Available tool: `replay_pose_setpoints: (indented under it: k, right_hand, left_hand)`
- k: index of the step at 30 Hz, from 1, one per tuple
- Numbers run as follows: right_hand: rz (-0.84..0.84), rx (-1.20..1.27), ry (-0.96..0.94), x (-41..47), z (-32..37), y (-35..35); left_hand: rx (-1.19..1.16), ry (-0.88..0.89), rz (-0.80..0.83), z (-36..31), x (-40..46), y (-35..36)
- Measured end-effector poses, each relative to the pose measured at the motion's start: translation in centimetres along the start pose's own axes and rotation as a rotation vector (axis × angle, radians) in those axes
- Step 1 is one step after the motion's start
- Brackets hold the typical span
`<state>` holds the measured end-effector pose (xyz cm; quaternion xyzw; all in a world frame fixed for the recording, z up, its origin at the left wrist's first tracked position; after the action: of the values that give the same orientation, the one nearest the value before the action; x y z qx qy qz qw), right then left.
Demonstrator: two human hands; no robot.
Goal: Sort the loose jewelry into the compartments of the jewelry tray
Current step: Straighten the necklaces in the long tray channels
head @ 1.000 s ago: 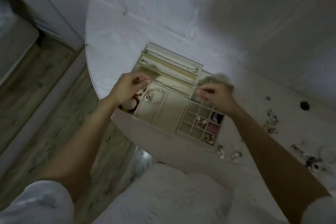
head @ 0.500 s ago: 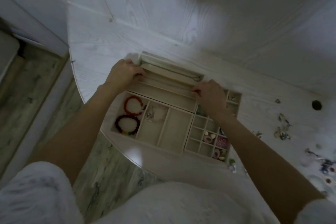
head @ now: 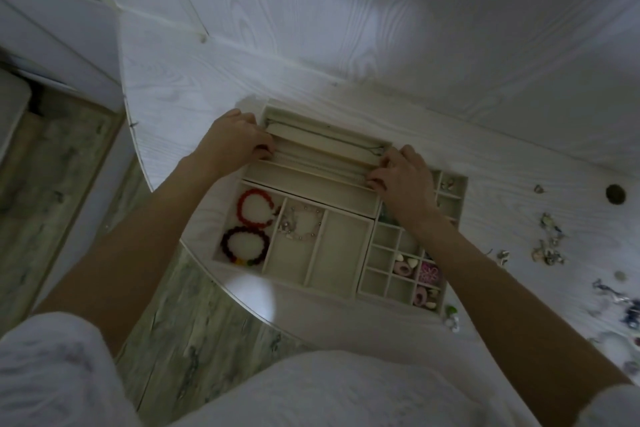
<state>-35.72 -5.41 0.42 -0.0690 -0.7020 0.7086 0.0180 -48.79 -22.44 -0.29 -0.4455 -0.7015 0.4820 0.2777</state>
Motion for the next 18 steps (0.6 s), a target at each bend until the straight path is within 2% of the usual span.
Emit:
replay_pose_setpoints:
  k: [5, 10, 14, 18]
  right_hand:
    - [0.002, 0.002, -0.022, 0.2, -0.5, 0.4]
    - [0.011, 0.046, 0.018, 0.2, -1.4, 0.7]
    - [0.108, 0.026, 0.047, 1.1, -0.9, 1.3]
    - [0.192, 0.003, -0.011, 1.9, 0.1, 2.1]
  left_hand:
    - [0.032, 0.125, -0.033, -1.1, 0.1, -0.1]
    - [0.051, 0.108, -0.081, -0.4, -0.2, -0.5]
    - [0.019, 0.103, 0.019, -0.5, 0.9, 0.5]
    - [0.014, 0.140, 0.077, -0.9, 1.5, 1.0]
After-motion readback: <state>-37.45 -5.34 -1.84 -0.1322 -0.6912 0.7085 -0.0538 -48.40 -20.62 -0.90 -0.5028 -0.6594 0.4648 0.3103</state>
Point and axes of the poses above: each hand's wrist, its own x-axis towards the middle knuckle, its own y-axis out of the palm, z = x × y, the point moved 10 cm from there along x, towards the middle knuckle, and after that the axes turned 12 degrees about -x, right-handed, at the moved point
